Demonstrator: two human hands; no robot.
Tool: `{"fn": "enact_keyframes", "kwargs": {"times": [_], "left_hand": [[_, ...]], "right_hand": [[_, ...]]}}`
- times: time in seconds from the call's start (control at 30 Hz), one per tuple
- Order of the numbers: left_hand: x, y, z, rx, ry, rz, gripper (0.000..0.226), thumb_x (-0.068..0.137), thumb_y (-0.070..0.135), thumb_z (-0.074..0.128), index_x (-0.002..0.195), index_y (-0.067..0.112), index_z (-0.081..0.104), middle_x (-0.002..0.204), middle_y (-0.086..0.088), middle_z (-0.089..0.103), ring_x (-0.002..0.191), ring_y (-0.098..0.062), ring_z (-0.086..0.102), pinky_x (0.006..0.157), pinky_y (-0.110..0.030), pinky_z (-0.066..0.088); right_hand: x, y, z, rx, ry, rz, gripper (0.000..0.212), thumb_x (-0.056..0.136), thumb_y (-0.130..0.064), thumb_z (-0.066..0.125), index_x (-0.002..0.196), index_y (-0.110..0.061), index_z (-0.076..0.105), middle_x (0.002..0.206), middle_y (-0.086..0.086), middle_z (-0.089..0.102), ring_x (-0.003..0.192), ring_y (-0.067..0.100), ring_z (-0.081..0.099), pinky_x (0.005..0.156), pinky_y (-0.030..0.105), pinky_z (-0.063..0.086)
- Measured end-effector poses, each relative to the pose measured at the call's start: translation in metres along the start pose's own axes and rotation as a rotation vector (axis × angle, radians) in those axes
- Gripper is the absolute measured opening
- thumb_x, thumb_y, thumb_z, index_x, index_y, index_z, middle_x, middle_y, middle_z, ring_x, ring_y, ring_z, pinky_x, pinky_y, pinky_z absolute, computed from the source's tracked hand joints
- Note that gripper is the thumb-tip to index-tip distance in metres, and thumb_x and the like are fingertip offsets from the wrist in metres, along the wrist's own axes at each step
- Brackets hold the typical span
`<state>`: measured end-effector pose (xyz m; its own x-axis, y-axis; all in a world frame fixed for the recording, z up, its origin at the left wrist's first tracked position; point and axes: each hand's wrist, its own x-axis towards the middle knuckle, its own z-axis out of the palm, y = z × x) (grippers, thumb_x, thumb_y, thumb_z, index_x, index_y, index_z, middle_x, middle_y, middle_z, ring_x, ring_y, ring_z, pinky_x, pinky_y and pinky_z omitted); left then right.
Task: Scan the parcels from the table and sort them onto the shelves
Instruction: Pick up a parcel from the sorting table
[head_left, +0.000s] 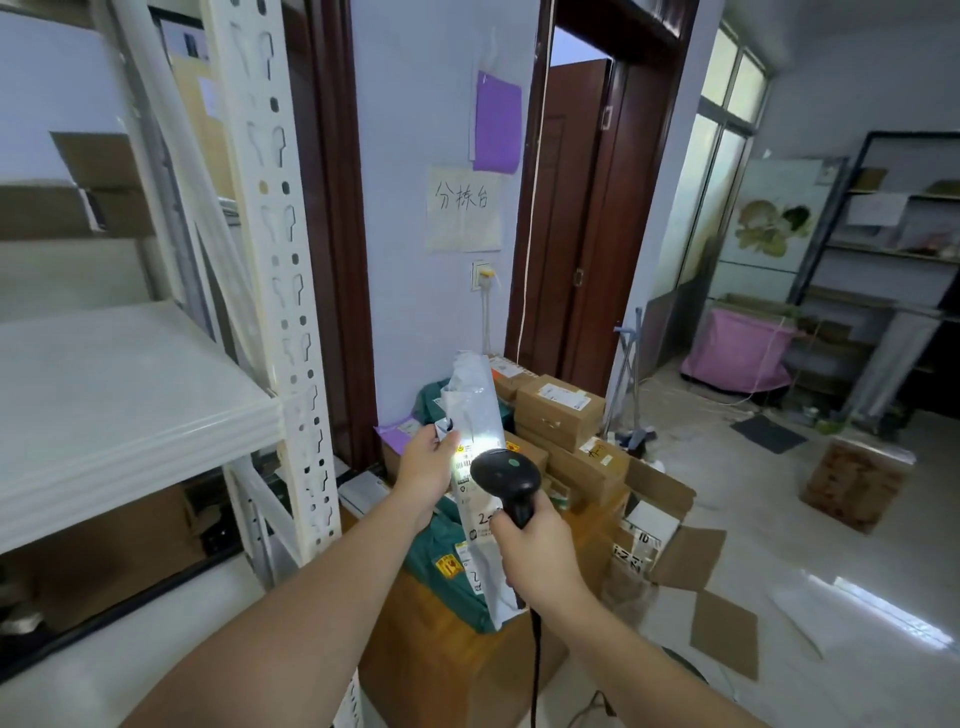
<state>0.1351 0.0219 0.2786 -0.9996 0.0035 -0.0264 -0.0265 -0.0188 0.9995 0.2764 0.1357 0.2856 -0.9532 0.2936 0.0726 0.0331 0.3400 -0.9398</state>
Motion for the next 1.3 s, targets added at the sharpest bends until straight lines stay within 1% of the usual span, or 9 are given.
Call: {"fn": "enact_keyframes", "kwargs": {"times": [0.17,0.37,0.5,0.6,0.77,0.9,1.13,1.23,1.3], "left_hand": [[-0.008,0.004,0.001,-0.009,-0.004,-0.024,0.011,0.109,0.024,0.055,0.112,0.021,0.065,0.11,-0.002,0.074,0.104,-0.023,0.071,0.093,-0.048,0.061],[-0.012,0.002,0.0,-0.032,-0.008,-0.009,0.013,0.11,0.02,0.054,0.115,0.018,0.066,0.108,-0.006,0.076,0.094,-0.019,0.072,0.075,-0.035,0.06],[-0.016,0.003,-0.002,0.057,0.011,0.015,0.014,0.109,0.023,0.055,0.116,0.015,0.065,0.098,0.001,0.071,0.084,-0.013,0.068,0.061,-0.022,0.05],[-0.018,0.003,-0.006,0.013,-0.003,-0.034,0.016,0.109,0.023,0.055,0.121,0.017,0.065,0.109,-0.002,0.075,0.094,-0.018,0.074,0.079,-0.038,0.064],[-0.018,-0.002,-0.013,-0.021,-0.007,-0.054,0.013,0.109,0.022,0.055,0.116,0.018,0.065,0.112,-0.005,0.076,0.1,-0.021,0.075,0.094,-0.047,0.062],[-0.019,-0.006,-0.016,-0.01,-0.005,-0.064,0.017,0.109,0.023,0.056,0.121,0.016,0.065,0.118,-0.007,0.075,0.103,-0.023,0.075,0.095,-0.05,0.062],[-0.034,-0.008,-0.022,-0.027,-0.024,-0.072,0.016,0.109,0.026,0.057,0.12,0.02,0.066,0.116,-0.005,0.074,0.106,-0.024,0.073,0.089,-0.05,0.064],[-0.04,-0.009,-0.023,0.001,-0.003,-0.041,0.018,0.108,0.026,0.058,0.12,0.017,0.066,0.114,-0.007,0.07,0.102,-0.022,0.068,0.081,-0.037,0.063],[-0.044,-0.008,-0.024,-0.008,0.016,-0.036,0.013,0.107,0.026,0.059,0.114,0.021,0.069,0.113,-0.007,0.072,0.106,-0.026,0.069,0.09,-0.045,0.062]], "right_hand": [[-0.004,-0.001,-0.005,0.0,0.0,0.002,0.01,0.089,-0.02,0.059,0.093,-0.029,0.056,0.07,-0.003,0.06,0.065,0.021,0.06,0.058,0.03,0.049],[-0.013,-0.002,-0.008,-0.005,-0.038,0.021,0.008,0.089,-0.02,0.058,0.097,-0.024,0.055,0.07,-0.002,0.058,0.063,0.021,0.057,0.057,0.031,0.047],[-0.022,-0.003,-0.009,-0.017,-0.042,0.016,0.004,0.092,-0.019,0.058,0.095,-0.021,0.056,0.07,-0.002,0.059,0.063,0.016,0.056,0.055,0.027,0.045],[-0.029,-0.006,-0.01,0.009,-0.027,0.029,0.009,0.092,-0.018,0.057,0.099,-0.024,0.057,0.074,0.0,0.062,0.066,0.017,0.059,0.055,0.026,0.047],[-0.037,-0.007,-0.011,0.056,-0.027,0.062,0.016,0.091,-0.019,0.057,0.103,-0.029,0.057,0.081,-0.001,0.067,0.066,0.017,0.061,0.054,0.026,0.048],[-0.044,-0.01,-0.01,0.066,-0.051,0.067,0.02,0.092,-0.017,0.056,0.11,-0.025,0.056,0.078,-0.007,0.062,0.069,0.017,0.061,0.049,0.02,0.047],[-0.05,-0.013,0.001,0.072,-0.06,0.058,0.008,0.091,-0.014,0.055,0.093,-0.022,0.055,0.069,0.002,0.054,0.057,0.02,0.053,0.053,0.03,0.05],[-0.05,-0.009,0.003,0.034,-0.068,0.048,0.007,0.092,-0.015,0.056,0.088,-0.021,0.056,0.064,0.003,0.052,0.06,0.021,0.053,0.06,0.036,0.052],[-0.049,-0.007,-0.001,0.013,-0.08,0.052,0.006,0.091,-0.016,0.056,0.087,-0.02,0.056,0.063,0.002,0.052,0.059,0.02,0.054,0.06,0.035,0.052]]}}
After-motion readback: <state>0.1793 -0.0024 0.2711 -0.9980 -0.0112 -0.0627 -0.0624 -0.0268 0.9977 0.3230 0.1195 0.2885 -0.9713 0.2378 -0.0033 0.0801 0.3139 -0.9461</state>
